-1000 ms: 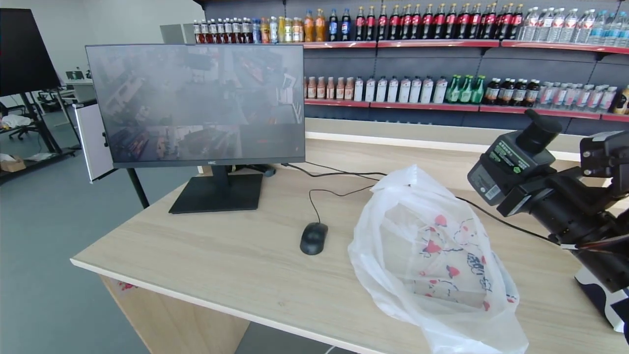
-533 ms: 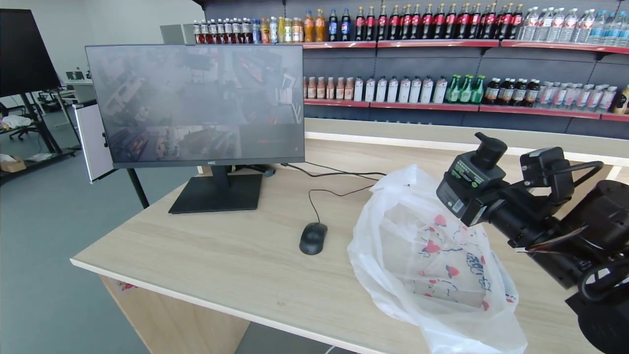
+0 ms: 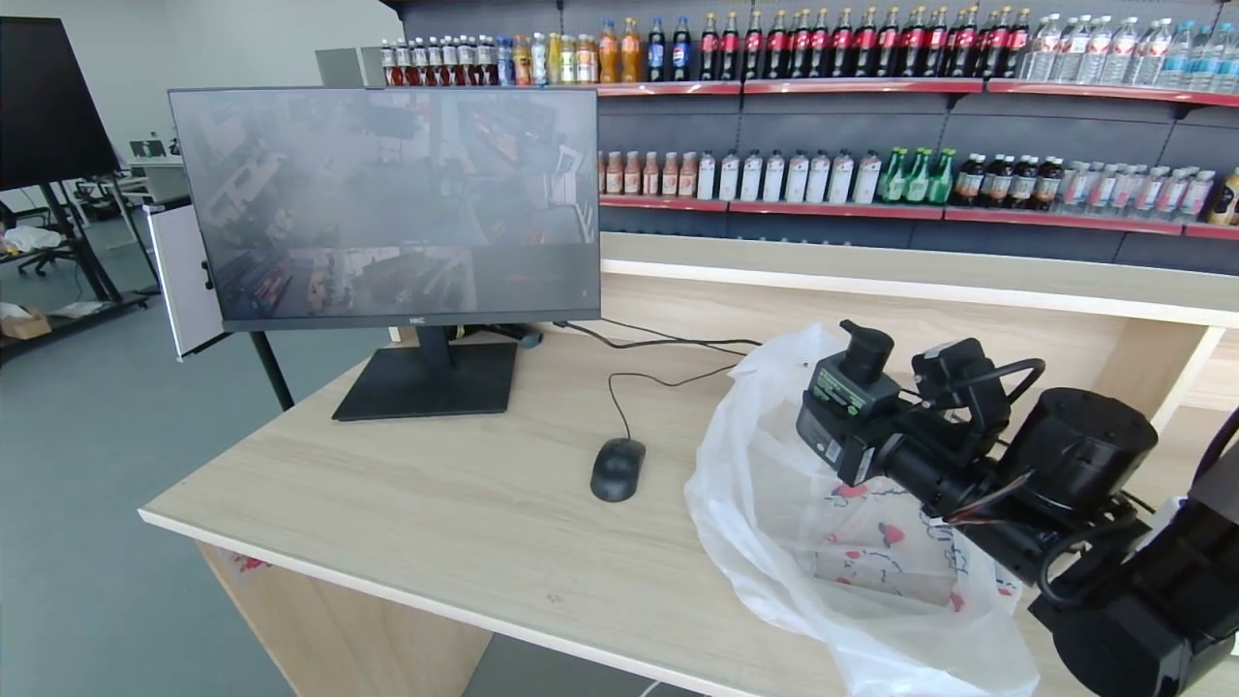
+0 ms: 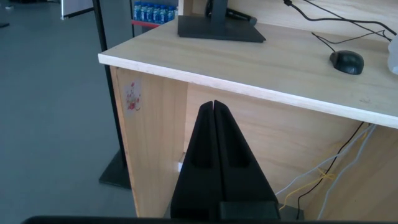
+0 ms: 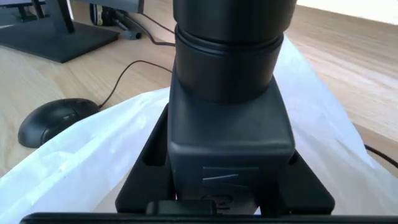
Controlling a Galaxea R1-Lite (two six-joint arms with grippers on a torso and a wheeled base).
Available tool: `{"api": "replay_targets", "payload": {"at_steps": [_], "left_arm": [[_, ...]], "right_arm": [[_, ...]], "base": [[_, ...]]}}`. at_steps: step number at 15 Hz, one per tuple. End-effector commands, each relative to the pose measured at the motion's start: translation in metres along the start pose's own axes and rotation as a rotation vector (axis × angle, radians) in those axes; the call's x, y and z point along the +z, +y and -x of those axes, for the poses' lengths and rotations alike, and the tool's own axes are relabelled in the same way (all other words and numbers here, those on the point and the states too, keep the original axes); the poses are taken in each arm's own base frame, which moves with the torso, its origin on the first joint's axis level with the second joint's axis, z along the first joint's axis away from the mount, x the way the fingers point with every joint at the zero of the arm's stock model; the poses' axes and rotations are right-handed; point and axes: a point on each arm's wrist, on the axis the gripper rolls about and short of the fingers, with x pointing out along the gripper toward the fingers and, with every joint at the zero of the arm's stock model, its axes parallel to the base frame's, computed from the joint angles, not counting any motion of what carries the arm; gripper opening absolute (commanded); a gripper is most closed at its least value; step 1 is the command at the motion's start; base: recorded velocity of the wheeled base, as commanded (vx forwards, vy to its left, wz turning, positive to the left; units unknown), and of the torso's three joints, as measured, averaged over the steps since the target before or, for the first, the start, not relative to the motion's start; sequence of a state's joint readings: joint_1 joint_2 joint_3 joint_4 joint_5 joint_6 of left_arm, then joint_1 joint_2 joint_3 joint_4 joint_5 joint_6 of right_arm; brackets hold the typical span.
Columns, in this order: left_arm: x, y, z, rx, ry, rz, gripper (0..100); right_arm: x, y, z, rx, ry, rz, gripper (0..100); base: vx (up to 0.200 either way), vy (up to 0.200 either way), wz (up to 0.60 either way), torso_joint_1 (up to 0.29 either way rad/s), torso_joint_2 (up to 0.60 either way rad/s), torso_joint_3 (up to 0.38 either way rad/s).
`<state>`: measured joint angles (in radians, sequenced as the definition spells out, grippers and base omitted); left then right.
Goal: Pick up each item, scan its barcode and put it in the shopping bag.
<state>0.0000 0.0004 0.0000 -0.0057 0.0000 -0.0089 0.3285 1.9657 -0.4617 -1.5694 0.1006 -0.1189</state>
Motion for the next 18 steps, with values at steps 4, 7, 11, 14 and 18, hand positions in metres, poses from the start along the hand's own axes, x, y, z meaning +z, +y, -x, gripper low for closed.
{"api": "replay_targets", "payload": {"at_steps": [4,7,11,14,18], "left_arm": [[0.0,0.0,0.0,0.0,-0.001,0.0,0],[0.0,0.0,0.0,0.0,-0.001,0.0,0],[0.0,0.0,0.0,0.0,-0.001,0.0,0],[0.0,0.0,0.0,0.0,-0.001,0.0,0],[0.0,0.0,0.0,0.0,-0.001,-0.001,0]], "right_arm": [[-0.024,0.003,-0.009,0.013,0.067,-0.008,0],[-0.029,0.005,-0.014,0.019,0.076,-0.01,0],[-0.035,0.007,-0.018,0.026,0.088,-0.013,0],[-0.038,0.008,-0.016,0.028,0.102,-0.015,0],[-0.042,0.008,-0.016,0.03,0.117,-0.016,0]], "base": [[0.0,0.0,0.0,0.0,0.0,0.0],[0.0,0.0,0.0,0.0,0.0,0.0],[0.0,0.0,0.0,0.0,0.0,0.0],[0.0,0.0,0.0,0.0,0.0,0.0],[0.0,0.0,0.0,0.0,0.0,0.0]]}}
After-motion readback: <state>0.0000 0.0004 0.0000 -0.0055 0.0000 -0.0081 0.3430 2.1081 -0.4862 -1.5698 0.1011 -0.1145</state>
